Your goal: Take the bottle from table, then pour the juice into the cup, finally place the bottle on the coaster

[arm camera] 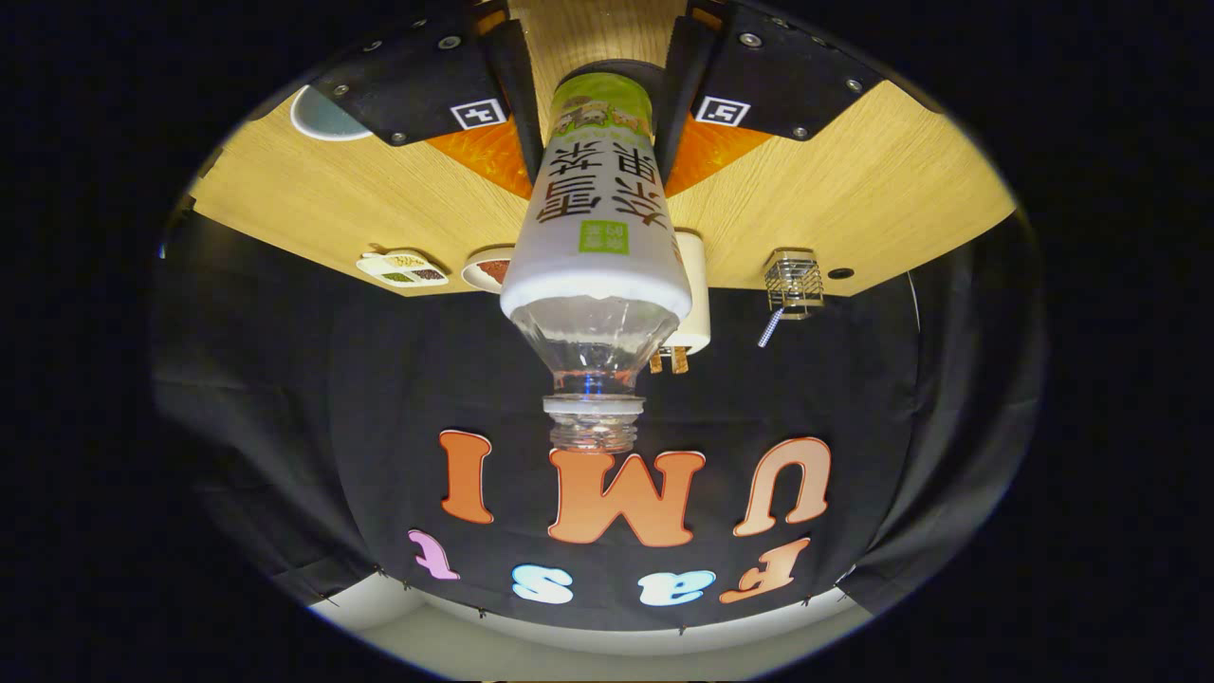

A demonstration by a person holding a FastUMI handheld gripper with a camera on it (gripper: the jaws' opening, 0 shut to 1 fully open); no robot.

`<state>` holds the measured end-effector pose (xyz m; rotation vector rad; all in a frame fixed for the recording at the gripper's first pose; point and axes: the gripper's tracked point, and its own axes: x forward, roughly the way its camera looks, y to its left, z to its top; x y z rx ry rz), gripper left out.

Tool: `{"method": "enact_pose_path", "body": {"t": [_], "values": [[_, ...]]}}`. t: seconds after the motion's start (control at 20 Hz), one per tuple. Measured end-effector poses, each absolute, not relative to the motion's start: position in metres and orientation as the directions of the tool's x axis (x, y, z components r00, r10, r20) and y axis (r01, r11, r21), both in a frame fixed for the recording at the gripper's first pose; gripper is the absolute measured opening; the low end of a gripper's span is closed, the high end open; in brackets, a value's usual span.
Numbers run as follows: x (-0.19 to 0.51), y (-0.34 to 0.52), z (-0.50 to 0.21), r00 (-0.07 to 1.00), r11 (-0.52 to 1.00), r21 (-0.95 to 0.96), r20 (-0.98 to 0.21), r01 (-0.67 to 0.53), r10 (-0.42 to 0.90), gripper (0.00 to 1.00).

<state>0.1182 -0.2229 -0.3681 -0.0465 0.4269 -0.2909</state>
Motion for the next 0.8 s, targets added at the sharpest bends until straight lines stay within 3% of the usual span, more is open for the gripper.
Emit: {"method": "enact_pose_path", "body": {"t": [0.15,0.5,0.65,0.8], "values": [[0.120,-0.220,-0.376,0.852,0.956,-0.128,-0.435,0.263,-0.292,0.58],[0.121,-0.212,-0.368,0.847,0.956,-0.120,-0.443,0.269,-0.294,0.69],[0.113,-0.207,-0.343,0.864,0.950,-0.077,-0.399,0.301,-0.306,0.89],[0.105,-0.200,-0.306,0.877,0.939,-0.055,-0.342,0.340,-0.338,0.92]]}}
